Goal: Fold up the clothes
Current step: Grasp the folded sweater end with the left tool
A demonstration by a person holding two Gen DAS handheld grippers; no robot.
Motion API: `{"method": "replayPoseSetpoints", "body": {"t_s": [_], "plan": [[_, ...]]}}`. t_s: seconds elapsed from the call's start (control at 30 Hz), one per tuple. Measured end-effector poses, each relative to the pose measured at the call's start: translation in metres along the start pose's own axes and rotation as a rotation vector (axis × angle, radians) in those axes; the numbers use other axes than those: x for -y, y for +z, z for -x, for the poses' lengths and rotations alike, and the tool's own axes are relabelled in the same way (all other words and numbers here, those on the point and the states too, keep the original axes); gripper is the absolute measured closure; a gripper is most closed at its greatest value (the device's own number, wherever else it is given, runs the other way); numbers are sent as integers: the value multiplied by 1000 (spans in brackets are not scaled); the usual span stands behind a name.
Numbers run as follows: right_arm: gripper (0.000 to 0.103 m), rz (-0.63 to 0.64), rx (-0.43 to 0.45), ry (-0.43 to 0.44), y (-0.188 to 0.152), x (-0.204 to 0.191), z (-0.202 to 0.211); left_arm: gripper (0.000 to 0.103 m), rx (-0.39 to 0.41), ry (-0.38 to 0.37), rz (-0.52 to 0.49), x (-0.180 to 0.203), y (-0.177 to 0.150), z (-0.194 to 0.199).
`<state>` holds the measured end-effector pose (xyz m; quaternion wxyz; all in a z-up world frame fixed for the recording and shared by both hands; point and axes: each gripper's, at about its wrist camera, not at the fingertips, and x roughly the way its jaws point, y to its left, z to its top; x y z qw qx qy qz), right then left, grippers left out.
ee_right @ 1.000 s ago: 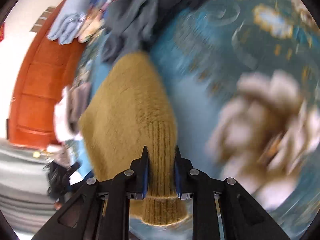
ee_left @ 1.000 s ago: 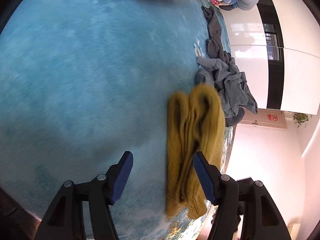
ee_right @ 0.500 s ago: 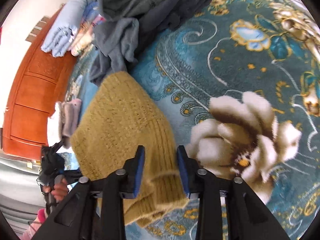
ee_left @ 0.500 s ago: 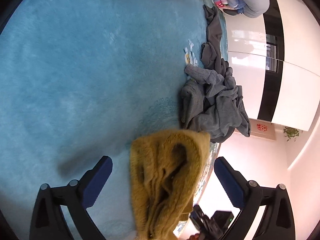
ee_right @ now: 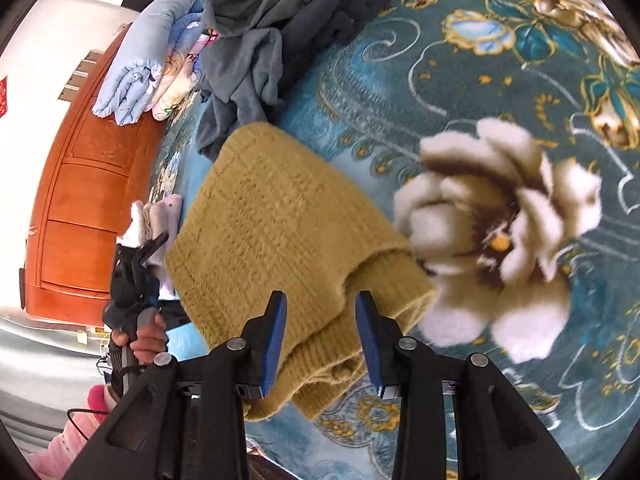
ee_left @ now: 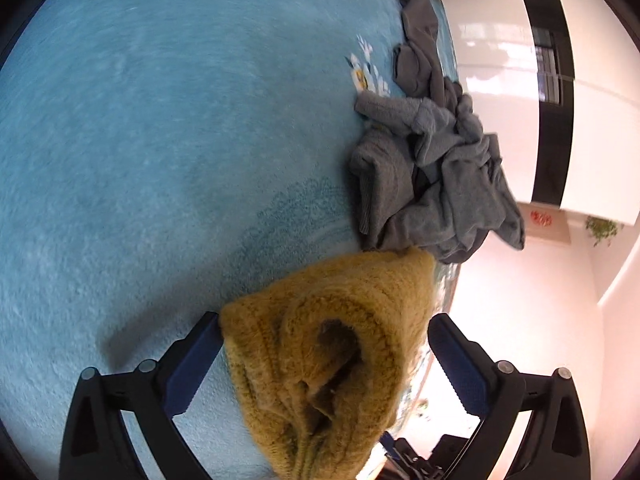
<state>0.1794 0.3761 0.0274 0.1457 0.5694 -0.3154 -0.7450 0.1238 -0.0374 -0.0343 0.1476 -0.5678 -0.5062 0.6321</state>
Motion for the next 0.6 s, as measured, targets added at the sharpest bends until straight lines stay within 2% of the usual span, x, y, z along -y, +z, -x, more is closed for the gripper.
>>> {"method": "replayPoseSetpoints", "body": {"t_s": [0.07, 0.17, 0.23, 0.33, 0.4, 0.5, 0.6], "plan": [[66, 2, -6, 2, -4, -1, -1, 4, 11, -31, 34, -6, 3, 2], [66, 3, -11, -1, -6, -2, 0, 20, 43, -73, 121, -20, 4, 7], [66, -11, -6, -5, -7, 1, 2, 25, 60, -81, 164, -27, 3, 8], [66, -45, 8, 2, -8, 7, 6, 35, 86, -57, 147, -21, -3, 8], [66, -54, 15, 7, -9, 6, 8, 52, 102, -19, 135, -16, -5, 10], [66, -53, 23, 13, -10, 3, 12, 61, 129, 27, 98, -8, -9, 16], [66, -52, 30, 20, -10, -1, 15, 64, 155, 44, 61, -2, -18, 26]]}}
